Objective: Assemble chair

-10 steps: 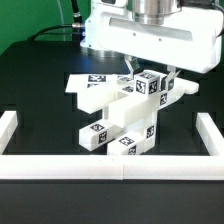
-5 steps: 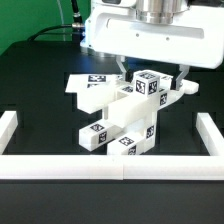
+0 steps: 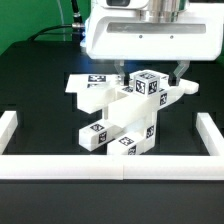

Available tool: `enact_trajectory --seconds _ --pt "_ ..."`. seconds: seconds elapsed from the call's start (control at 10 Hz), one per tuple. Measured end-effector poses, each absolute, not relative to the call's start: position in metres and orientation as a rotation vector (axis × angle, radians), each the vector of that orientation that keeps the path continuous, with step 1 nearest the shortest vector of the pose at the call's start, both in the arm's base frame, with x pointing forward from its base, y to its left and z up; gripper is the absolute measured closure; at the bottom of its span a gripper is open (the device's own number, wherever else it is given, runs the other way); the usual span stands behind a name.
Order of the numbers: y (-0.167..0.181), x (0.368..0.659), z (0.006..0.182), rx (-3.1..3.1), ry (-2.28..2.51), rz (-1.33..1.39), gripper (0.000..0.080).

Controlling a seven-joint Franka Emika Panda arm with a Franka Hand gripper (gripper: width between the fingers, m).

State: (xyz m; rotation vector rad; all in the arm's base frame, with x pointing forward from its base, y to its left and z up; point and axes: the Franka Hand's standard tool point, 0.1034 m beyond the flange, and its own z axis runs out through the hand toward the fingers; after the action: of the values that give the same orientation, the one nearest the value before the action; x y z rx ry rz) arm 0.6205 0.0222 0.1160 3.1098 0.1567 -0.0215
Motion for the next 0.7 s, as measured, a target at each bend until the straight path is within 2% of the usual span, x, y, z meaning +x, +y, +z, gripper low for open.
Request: enact_trajectory --seconds 0.5,0.7 --pt "0.0173 0.6207 0.1156 3.039 0.671 -0.029 0.0150" --pt "0.0163 0.6204 0.1150 3.034 0.697 -0.031 0.0150"
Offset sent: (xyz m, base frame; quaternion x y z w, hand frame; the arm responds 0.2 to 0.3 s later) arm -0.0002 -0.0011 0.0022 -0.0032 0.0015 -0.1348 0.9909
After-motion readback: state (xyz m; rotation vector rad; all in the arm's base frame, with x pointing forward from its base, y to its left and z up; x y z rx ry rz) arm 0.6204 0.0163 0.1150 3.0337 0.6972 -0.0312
